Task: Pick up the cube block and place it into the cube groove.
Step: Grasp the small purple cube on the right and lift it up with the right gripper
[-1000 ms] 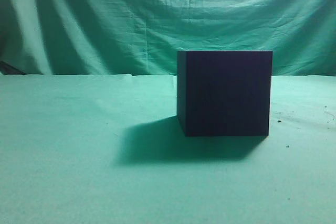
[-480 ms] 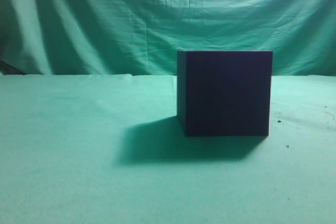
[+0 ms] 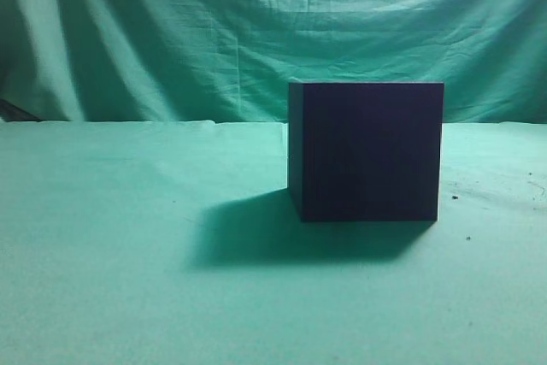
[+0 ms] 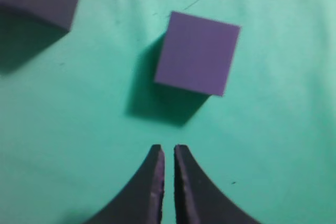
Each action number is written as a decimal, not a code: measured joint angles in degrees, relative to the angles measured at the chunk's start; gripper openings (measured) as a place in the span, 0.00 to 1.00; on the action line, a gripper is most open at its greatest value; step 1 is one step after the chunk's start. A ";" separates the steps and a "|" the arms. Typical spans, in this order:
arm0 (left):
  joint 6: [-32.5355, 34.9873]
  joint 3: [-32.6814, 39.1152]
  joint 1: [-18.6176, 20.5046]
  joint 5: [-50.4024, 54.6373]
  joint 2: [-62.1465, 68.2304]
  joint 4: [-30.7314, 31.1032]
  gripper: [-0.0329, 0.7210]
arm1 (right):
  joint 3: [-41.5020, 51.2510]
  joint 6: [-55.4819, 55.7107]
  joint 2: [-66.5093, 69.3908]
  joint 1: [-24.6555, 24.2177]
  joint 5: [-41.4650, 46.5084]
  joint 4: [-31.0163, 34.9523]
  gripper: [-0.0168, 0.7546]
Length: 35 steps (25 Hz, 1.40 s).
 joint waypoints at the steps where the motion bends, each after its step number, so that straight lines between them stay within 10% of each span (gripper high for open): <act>1: 0.00 0.00 0.00 0.00 0.00 0.00 0.04 | -1.02 2.19 1.56 1.15 0.00 -2.32 0.08; 5: 0.00 0.00 0.00 0.00 0.00 0.00 0.04 | -2.91 4.92 6.89 2.70 -0.89 -6.30 0.08; 15: 0.00 0.00 0.00 0.00 0.00 0.00 0.04 | -3.24 7.54 17.47 2.80 -9.48 -6.94 0.85; 24: 0.00 0.00 0.00 0.00 0.00 0.00 0.04 | -3.37 10.79 26.18 2.80 -13.70 -8.36 0.85; 30: 0.00 0.00 0.00 0.00 0.00 0.00 0.04 | -3.69 11.07 28.22 2.80 -14.43 -8.96 0.59; 35: 0.00 0.00 0.00 0.00 0.00 0.00 0.04 | -6.26 11.43 28.31 2.80 -10.75 -8.96 0.59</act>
